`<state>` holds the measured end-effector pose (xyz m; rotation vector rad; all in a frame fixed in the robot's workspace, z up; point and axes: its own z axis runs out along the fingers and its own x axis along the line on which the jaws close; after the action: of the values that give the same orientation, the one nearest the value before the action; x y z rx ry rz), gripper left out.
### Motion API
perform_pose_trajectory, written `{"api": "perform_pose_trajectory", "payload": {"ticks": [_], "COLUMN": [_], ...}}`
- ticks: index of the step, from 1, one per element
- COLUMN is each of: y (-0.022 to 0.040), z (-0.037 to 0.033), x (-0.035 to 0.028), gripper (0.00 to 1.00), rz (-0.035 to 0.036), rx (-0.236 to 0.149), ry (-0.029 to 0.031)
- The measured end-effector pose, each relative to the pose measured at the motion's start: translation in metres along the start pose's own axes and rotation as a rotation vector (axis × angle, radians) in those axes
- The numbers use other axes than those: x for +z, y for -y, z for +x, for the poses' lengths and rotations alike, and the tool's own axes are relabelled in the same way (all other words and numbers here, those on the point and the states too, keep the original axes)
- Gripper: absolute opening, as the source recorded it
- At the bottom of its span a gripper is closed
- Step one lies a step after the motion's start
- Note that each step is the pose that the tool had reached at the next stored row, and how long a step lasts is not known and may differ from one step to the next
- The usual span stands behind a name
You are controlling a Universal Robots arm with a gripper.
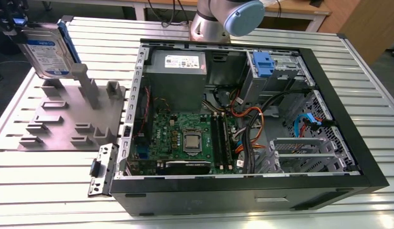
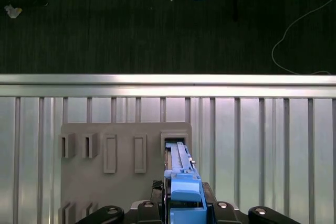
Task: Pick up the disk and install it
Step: 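Pick up the disk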
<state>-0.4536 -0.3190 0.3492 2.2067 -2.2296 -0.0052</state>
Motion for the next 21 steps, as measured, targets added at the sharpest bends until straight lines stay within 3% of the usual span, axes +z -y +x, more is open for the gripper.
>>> {"api": "perform_pose_trajectory", "payload": {"ticks": [13,21], "y": [-0.0001,-0.0002], "z": [0.0,0.0], "x": [-0.0203,-0.0284], "gripper": [0.36,0.36], "rz": [0.0,0.0], "rx": [0.0,0.0], "ry": [-0.0001,-0.0001]}}
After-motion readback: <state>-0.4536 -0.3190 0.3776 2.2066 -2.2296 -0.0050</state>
